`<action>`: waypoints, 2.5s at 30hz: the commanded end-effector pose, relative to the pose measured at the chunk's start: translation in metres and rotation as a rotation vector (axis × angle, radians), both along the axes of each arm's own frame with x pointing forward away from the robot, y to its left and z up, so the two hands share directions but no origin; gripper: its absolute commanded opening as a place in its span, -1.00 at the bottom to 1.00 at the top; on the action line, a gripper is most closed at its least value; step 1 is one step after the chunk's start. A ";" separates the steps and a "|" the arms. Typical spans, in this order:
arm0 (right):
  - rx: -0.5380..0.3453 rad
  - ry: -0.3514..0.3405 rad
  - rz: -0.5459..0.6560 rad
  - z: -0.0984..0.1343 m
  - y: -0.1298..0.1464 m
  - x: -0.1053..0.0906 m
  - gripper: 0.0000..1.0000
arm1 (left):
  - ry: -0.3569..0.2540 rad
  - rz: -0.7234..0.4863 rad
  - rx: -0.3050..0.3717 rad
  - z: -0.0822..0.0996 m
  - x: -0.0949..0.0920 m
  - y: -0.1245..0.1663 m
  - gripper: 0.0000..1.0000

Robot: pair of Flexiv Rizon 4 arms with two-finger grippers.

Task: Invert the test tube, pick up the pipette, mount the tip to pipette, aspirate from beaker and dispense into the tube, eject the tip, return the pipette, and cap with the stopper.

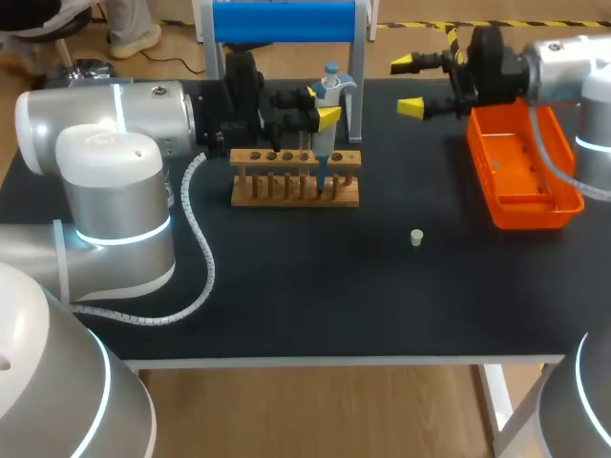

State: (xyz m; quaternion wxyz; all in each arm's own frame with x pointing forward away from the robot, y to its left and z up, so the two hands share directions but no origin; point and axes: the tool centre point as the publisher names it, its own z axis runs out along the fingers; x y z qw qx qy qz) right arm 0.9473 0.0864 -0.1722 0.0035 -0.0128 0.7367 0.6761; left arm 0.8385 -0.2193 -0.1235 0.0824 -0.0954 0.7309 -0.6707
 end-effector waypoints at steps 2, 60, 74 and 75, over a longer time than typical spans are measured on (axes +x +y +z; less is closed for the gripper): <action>-0.029 0.008 -0.004 0.003 0.004 0.036 1.00 | -0.002 0.004 -0.004 -0.001 0.000 -0.001 -1.00; -0.146 0.000 -0.160 0.001 0.051 0.130 1.00 | -0.002 0.004 -0.004 -0.001 0.000 -0.001 -1.00; -0.146 0.000 -0.160 0.001 0.051 0.130 1.00 | 0.042 0.187 0.046 0.004 0.028 0.095 -1.00; -0.146 0.000 -0.160 0.001 0.051 0.130 1.00 | 0.049 0.199 0.053 0.005 0.031 0.103 -1.00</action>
